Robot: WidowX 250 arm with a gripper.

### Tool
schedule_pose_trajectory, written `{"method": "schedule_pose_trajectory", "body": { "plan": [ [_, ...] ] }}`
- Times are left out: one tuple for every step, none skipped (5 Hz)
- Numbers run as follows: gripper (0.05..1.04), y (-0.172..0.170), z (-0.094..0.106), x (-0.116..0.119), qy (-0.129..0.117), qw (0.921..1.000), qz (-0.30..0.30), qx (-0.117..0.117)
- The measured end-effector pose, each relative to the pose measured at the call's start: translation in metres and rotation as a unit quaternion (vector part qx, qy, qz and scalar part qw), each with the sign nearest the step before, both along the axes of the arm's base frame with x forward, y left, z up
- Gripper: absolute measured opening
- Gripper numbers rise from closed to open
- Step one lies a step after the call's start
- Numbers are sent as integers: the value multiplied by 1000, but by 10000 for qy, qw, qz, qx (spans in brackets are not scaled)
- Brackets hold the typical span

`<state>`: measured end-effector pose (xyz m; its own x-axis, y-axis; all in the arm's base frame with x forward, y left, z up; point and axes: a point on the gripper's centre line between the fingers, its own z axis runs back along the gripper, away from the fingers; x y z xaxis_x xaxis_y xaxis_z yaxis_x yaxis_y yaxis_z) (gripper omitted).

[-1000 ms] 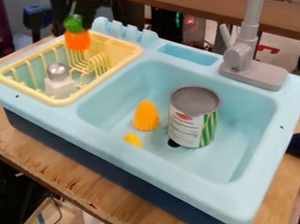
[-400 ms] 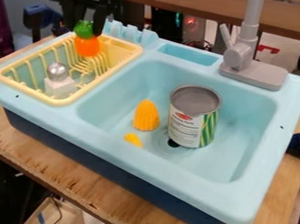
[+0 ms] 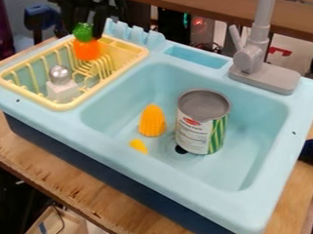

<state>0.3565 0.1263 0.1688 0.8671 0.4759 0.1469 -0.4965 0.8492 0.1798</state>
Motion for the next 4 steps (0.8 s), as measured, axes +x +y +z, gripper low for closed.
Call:
{"method": "schedule_pose_trajectory", "body": {
  "plan": [
    [615, 4, -10, 1, 88, 9999, -4, -110],
    [615, 6, -11, 1, 52, 9999, -7, -153],
    [668, 9, -11, 2, -7, 9998, 4, -189],
    [945, 6, -18, 2, 94, 9995, -63, -306]
  ]
}}
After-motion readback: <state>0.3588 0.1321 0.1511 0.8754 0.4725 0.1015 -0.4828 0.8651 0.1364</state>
